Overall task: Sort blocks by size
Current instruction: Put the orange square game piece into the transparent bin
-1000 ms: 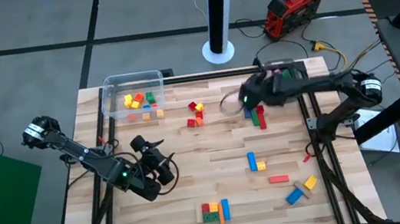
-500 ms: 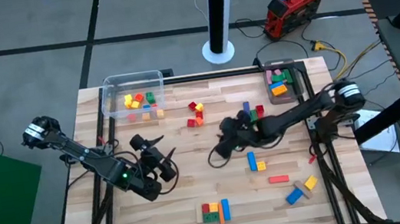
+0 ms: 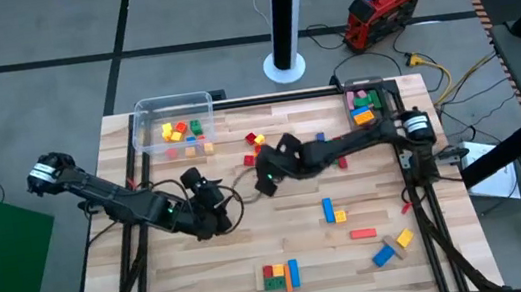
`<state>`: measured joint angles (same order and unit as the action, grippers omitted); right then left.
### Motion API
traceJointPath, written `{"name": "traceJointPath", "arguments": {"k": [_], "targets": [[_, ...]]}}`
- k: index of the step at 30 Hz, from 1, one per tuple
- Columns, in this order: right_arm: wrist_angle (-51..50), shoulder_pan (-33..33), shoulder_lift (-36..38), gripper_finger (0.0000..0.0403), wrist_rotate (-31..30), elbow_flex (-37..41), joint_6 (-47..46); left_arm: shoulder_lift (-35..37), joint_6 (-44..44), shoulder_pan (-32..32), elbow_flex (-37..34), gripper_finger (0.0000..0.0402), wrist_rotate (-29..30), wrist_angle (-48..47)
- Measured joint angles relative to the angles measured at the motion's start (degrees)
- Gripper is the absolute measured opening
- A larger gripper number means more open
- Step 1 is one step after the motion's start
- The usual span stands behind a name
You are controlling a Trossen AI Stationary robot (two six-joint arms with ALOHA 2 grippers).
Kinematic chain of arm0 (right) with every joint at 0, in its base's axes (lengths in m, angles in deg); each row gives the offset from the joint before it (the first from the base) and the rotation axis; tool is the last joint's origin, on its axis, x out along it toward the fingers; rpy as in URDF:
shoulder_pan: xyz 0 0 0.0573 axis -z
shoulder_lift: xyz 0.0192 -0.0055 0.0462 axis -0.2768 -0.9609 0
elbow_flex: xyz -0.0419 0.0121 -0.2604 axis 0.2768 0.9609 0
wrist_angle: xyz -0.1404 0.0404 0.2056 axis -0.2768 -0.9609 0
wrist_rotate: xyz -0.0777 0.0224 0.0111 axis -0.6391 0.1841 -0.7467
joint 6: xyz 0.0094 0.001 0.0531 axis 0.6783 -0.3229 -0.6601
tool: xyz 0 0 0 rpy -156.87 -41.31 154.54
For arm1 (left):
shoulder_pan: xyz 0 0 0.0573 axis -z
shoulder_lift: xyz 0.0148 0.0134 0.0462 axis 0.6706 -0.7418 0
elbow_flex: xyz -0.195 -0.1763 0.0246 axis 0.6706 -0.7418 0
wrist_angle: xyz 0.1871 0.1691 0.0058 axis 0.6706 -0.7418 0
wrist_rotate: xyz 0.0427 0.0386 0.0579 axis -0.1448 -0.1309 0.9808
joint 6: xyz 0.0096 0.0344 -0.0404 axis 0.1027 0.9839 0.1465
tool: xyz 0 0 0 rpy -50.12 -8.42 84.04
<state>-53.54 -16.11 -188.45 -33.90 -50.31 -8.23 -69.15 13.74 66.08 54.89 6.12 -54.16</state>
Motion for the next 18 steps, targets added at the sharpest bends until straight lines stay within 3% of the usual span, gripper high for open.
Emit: {"name": "traceJointPath", "arguments": {"k": [3, 6, 11, 18], "targets": [[-2.7, 2.4, -1.2, 0.0032, -0.3, -3.3, 0.5, 0.9, 1.4, -0.6, -1.1, 0.0215, -0.2, 1.0], [-2.9, 4.9, -1.7, 0.0052, 1.4, -4.1, 1.4, 3.2, 3.0, -0.9, -3.2, 0.0214, -0.3, 0.9], [-2.9, 7.6, -2.5, 0.0124, 5.9, -3.9, -1.3, 11.6, 6.8, -1.7, -9.0, 0.0213, -1.9, 2.5], [-1.1, 8.3, -6.7, 0.0215, 7.1, -5.8, -3.8, 26.1, 20.8, -1.9, -20.7, 0.0213, -8.9, 20.7]]}}
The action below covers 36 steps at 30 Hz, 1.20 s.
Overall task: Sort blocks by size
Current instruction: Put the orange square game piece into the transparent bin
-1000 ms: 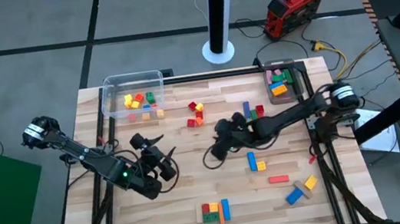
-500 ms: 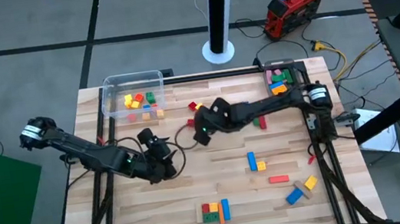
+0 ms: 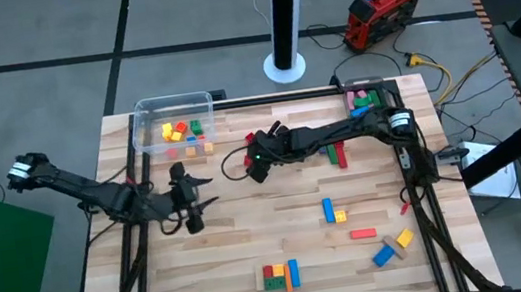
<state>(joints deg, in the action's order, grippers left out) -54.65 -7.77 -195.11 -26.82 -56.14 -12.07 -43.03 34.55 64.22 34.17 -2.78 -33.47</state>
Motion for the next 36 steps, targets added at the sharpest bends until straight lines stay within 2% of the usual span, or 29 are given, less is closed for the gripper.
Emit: {"name": "traceJointPath", "arguments": {"k": [2, 6, 14, 21, 31, 36], "targets": [[-0.2, 0.1, -0.9, 0.0230, 1.0, -0.8, -0.3, 2.4, 1.6, 0.0, -1.8, 0.0213, -0.5, 3.3], [-0.1, 0.2, -2.4, 0.0244, 1.4, -2.3, -0.6, 5.4, 2.4, 0.0, -3.1, 0.0213, -0.1, 3.5], [-0.3, 0.3, -6.2, 0.0228, 1.9, -3.4, -1.8, 6.8, 3.1, 0.0, -3.5, 0.0213, 1.4, 3.3], [-0.5, 0.3, -6.5, 0.0194, 1.8, -3.1, -2.5, 6.9, 3.0, 0.0, -3.3, 0.0213, 1.4, 3.4], [-0.4, 0.3, -6.2, 0.0084, 1.8, -3.1, -2.0, 6.9, 2.3, 0.0, -3.3, 0.0213, 1.7, 3.4], [-0.5, 0.3, -6.2, 0.0083, 1.8, -3.1, -1.9, 6.9, 1.6, 0.0, -3.3, 0.0213, 3.0, 3.4]]}}
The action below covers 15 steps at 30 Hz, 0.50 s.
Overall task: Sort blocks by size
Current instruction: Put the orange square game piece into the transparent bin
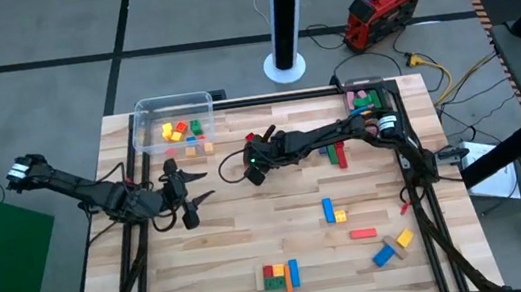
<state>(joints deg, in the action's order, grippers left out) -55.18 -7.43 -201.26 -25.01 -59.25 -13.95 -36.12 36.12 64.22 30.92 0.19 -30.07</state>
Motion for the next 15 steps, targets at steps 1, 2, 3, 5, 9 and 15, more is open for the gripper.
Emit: {"name": "traceJointPath", "arguments": {"k": [1, 2, 3, 5, 9, 15], "targets": [[-0.3, 0.0, 0.2, 0.0084, 0.0, 0.0, 0.0, 0.0, 0.0, 0.0, 0.0, 0.0213, 0.0, 0.0], [-0.9, 0.0, 0.5, 0.0088, 0.1, 0.0, -0.1, 0.0, 0.0, 0.0, 0.0, 0.0213, 0.1, 0.0], [-1.5, 0.0, 1.1, 0.0093, 0.2, 0.1, -0.1, 0.1, 0.0, 0.0, 0.0, 0.0213, 0.1, 0.0], [-2.5, -0.1, 2.3, 0.0097, 0.2, 0.0, 0.0, 0.5, 0.2, 0.0, 0.0, 0.0213, 0.1, -0.1], [-2.9, -0.4, 6.2, 0.0088, 0.3, -0.1, 2.4, 1.9, 2.2, 0.0, 0.0, 0.0213, 2.5, -0.1], [10.5, 0.3, 9.3, 0.0083, 0.2, -0.2, 13.9, 4.4, 3.3, 0.0, 3.1, 0.0213, 9.9, -5.3]]}}
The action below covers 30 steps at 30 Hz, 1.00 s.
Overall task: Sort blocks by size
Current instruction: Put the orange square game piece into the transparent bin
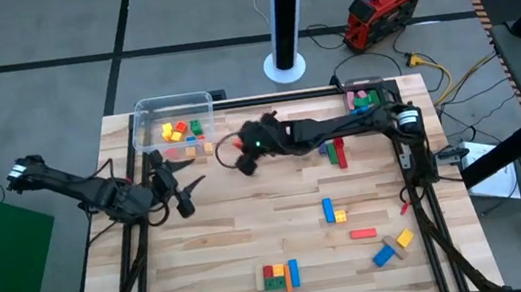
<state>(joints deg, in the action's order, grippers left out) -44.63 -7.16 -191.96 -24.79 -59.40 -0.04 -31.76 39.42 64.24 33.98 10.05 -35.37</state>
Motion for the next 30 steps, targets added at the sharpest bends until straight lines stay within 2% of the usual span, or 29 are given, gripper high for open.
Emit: {"name": "traceJointPath", "arguments": {"k": [8, 14, 18, 21, 25, 30], "targets": [[28.0, 2.3, -1.3, 0.0086, 4.3, 0.0, 16.0, 0.4, -2.0, 0.0, 6.7, 0.0213, 0.3, -9.7], [44.6, 5.0, -5.3, 0.0093, 7.0, -0.8, 18.9, -0.2, -5.0, 0.0, 9.8, 0.0213, 0.5, -16.5], [44.1, 7.5, -11.0, 0.0105, 13.0, -7.0, 14.9, -0.4, -5.0, 0.0, 10.6, 0.0213, 0.7, -16.4], [38.4, 8.4, -15.5, 0.0105, 16.7, -14.5, 13.3, -0.7, -5.1, 0.0, 10.8, 0.0213, 0.7, -16.4], [23.7, 8.6, -19.6, 0.0117, 16.7, -25.7, 14.0, -0.7, -5.7, 0.0, 10.4, 0.0213, 0.7, -16.4], [15.4, 8.7, -22.4, 0.0157, 16.3, -33.2, 16.5, -0.7, -7.1, 0.0, 9.3, 0.0213, 0.7, -16.8]]}}
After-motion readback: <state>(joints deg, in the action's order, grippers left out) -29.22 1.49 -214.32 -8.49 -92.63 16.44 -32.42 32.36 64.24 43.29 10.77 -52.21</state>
